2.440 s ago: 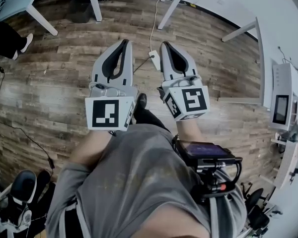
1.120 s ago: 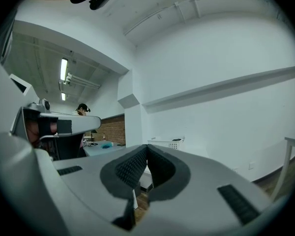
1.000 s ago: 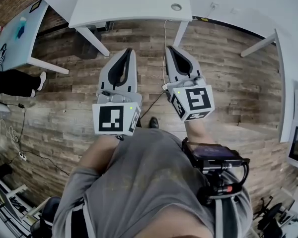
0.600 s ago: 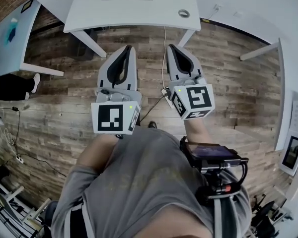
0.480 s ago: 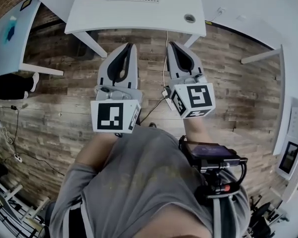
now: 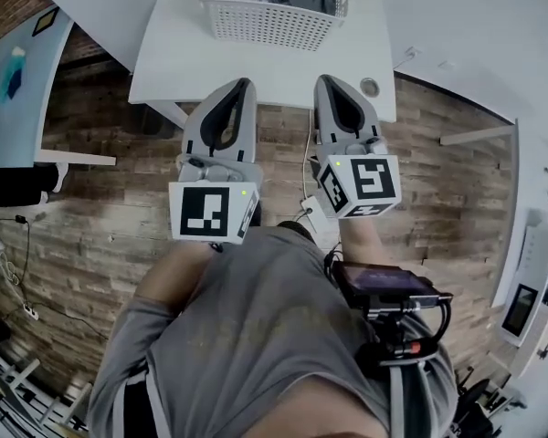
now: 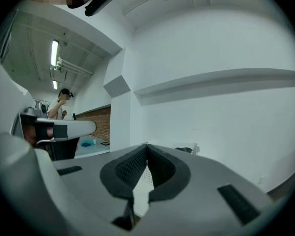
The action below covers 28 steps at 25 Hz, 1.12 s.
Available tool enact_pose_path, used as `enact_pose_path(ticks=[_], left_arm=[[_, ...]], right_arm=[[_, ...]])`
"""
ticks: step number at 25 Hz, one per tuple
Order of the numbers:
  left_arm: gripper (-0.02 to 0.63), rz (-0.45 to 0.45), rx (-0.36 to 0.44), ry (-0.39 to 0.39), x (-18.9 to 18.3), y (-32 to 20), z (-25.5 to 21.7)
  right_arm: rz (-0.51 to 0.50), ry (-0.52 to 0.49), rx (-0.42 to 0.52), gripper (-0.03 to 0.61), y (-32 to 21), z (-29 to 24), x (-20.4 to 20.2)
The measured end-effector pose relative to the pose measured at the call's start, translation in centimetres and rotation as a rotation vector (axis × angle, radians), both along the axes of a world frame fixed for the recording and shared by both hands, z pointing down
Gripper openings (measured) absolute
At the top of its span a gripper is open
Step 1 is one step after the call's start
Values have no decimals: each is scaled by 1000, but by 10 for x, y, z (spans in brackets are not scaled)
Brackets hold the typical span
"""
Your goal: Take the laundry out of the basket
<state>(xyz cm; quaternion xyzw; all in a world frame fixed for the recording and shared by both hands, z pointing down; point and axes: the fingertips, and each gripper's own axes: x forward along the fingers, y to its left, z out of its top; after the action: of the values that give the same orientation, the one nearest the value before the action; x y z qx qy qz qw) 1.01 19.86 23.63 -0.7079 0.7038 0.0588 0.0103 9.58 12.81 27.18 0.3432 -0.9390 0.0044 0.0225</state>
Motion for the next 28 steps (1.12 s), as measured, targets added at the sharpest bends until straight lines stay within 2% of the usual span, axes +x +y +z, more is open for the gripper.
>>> enact_pose_path(ticks=[12, 23, 28], left_arm=[[8, 46, -12, -13, -31, -55, 5], [8, 61, -31, -34, -40, -92, 4], [8, 65, -30, -40, -41, -132, 4]], right_arm=[[78, -8, 42, 8, -62, -24, -12], [66, -22, 32, 8, -92, -26, -27], [64, -50, 39, 8, -131, -29, -29]])
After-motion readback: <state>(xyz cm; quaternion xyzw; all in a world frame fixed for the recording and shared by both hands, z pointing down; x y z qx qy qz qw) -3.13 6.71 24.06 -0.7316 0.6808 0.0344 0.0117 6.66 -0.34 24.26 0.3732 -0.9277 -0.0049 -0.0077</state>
